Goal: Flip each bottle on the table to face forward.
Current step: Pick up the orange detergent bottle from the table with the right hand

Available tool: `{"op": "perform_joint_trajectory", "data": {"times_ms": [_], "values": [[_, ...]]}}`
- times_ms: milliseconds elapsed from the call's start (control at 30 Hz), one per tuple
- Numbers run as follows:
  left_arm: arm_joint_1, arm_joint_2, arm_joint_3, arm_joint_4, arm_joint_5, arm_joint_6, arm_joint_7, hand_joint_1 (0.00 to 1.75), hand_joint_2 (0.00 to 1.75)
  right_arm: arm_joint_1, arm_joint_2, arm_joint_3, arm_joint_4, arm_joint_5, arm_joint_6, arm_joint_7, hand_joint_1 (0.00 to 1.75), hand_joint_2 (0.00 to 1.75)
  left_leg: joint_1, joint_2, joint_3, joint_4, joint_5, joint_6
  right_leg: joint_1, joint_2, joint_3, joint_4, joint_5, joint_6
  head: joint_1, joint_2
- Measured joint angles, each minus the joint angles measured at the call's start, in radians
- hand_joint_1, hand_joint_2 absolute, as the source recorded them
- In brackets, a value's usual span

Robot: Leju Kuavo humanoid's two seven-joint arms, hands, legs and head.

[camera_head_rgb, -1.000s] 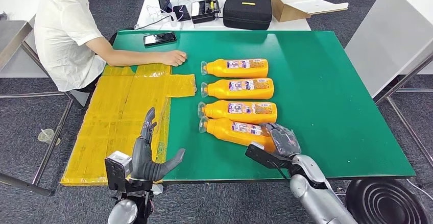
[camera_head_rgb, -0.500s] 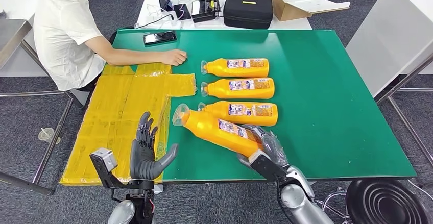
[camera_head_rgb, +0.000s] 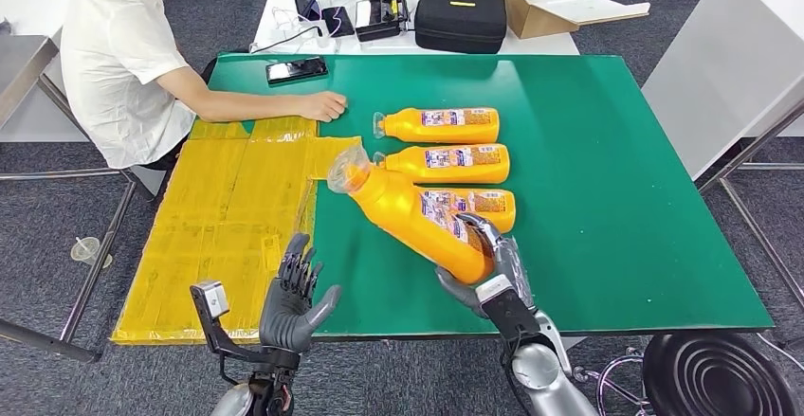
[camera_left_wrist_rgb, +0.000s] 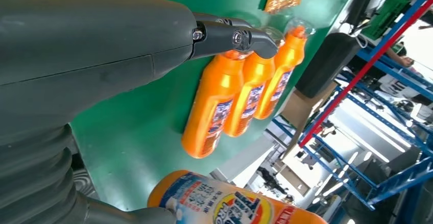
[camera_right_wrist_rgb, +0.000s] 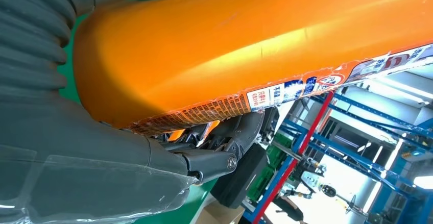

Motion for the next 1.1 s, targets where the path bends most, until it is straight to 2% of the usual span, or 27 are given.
{"op": "perform_joint_trajectory", "data": {"times_ms": [100, 233, 400, 700, 867, 1100], "values": [[-0.001, 0.004, -0.006, 0.007, 0.002, -0.014, 0.003, 0.0, 1.75, 0.0, 0.008, -0.004, 0.0, -0.01, 0.001, -0.002, 1.71, 1.75, 0.0, 0.0, 0.0, 0.0, 0.0, 0.0, 0.0, 0.0, 0.0, 0.0, 0.0, 0.0, 0.0, 0.0], [-0.01, 0.014, -0.03, 0.013, -0.016, -0.094, -0.011, 0.0, 1.75, -0.014, 0.023, -0.002, 0.02, -0.017, 0.049, 0.016, 1.75, 1.75, 0.0, 0.0, -0.001, 0.0, 0.0, 0.0, 0.0, 0.0, 0.0, 0.0, 0.0, 0.0, 0.0, 0.0], [-0.037, 0.025, -0.054, 0.015, -0.077, -0.184, -0.025, 0.0, 1.75, -0.071, 0.051, 0.055, 0.129, 0.05, 0.09, 0.047, 1.75, 1.75, 0.0, 0.0, 0.0, 0.0, 0.0, 0.0, 0.0, 0.0, 0.0, 0.0, 0.0, 0.0, 0.0, 0.0], [-0.065, 0.026, -0.029, 0.019, -0.094, -0.179, -0.034, 0.0, 1.75, -0.143, 0.102, 0.187, 0.256, 0.154, 0.045, 0.058, 1.75, 1.75, 0.001, 0.0, -0.001, 0.0, 0.001, -0.001, 0.0, 0.0, -0.001, 0.0, 0.0, 0.0, 0.0, 0.0], [-0.095, 0.023, -0.014, 0.036, -0.049, -0.177, 0.004, 0.0, 1.75, -0.146, 0.116, 0.258, 0.272, 0.187, -0.019, 0.045, 1.75, 1.75, 0.0, 0.0, -0.002, 0.0, 0.001, -0.001, 0.0, 0.0, -0.002, 0.0, 0.0, 0.0, 0.0, 0.0], [-0.111, 0.02, -0.002, 0.066, -0.031, -0.173, 0.017, 0.0, 1.75, -0.146, 0.12, 0.297, 0.276, 0.191, -0.038, 0.042, 1.75, 1.75, 0.0, 0.0, -0.002, 0.0, 0.001, -0.001, 0.0, 0.0, -0.002, 0.0, 0.0, 0.0, 0.0, 0.0]]}}
